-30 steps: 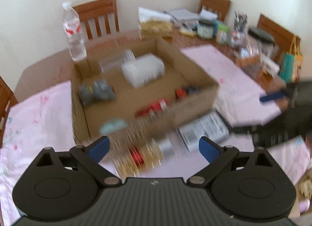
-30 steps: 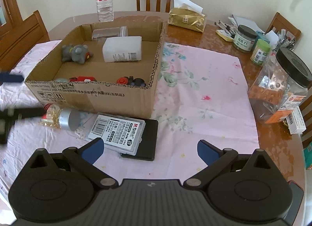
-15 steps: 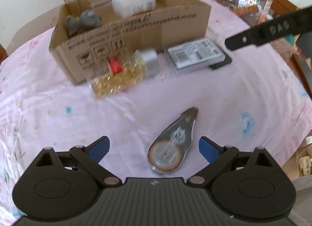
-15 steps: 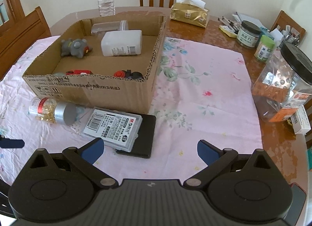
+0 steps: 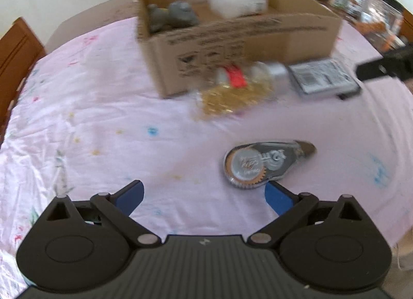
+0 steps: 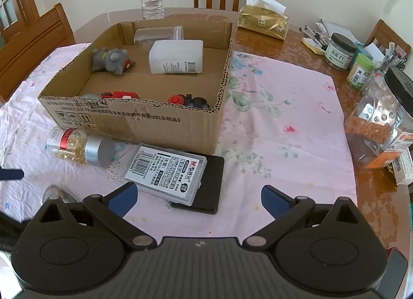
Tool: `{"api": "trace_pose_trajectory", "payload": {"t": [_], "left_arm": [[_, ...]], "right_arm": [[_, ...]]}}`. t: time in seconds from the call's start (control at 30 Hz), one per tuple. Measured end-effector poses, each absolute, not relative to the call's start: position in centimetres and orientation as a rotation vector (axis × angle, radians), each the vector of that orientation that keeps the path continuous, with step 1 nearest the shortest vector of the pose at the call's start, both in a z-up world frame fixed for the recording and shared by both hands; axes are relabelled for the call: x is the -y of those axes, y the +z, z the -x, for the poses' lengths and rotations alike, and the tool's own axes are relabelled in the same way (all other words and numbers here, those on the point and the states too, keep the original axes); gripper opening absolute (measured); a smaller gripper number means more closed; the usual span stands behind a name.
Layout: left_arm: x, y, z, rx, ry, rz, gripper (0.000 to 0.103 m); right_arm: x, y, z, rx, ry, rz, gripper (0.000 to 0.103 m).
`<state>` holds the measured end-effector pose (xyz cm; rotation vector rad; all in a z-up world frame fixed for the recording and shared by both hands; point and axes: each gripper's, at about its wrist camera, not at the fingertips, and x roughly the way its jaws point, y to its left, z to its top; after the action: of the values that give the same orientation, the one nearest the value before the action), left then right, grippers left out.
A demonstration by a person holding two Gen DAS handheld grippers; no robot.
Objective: Organize rigid objects
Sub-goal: 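Move the left gripper to the correction-tape dispenser and close on it, then grasp the white card package with the right gripper while the left holds the tape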
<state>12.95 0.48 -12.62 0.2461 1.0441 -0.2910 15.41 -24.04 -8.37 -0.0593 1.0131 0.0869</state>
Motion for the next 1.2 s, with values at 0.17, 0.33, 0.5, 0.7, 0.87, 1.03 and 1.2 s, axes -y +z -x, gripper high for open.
{"api": "trace_pose_trajectory", "payload": {"t": [0.17, 0.33, 0.5, 0.7, 0.87, 1.03, 1.2], "left_arm": [[0.4, -11.9, -12.4, -1.040, -0.313, -0.224, 0.099], [2.9, -12.5, -11.7, -1.057, -0.385, -0.194, 0.100], [3.9, -13.0, -11.8, -1.017, -0.365, -0.200, 0.103], [4.2, -12.9, -12.6, -1.013, -0.338, -0.177, 0.095], [4.1, -12.9, -13.0, -1.002, -0.341, -0.182, 0.090], [1.9, -12.9, -13.9, -1.008, -0.264, -0.163, 0.090], [-1.1, -13.0, -14.9, -1.016, -0.190, -0.122, 0.090]], "right_arm": [[23.9, -8.6, -15.5, -1.018, 0.097, 0.057, 0.103], [24.5, -8.9, -15.8, -1.027, 0.100, 0.058, 0.103], [25.2, -8.9, -15.9, -1.031, 0.096, 0.058, 0.103], [25.7, -9.2, -16.1, -1.038, 0.084, 0.053, 0.103], [25.2, -9.3, -16.2, -1.037, 0.091, 0.049, 0.103], [23.7, -9.5, -16.4, -1.020, 0.092, 0.057, 0.103], [21.1, -10.3, -16.5, -0.979, 0.071, 0.086, 0.103]]}}
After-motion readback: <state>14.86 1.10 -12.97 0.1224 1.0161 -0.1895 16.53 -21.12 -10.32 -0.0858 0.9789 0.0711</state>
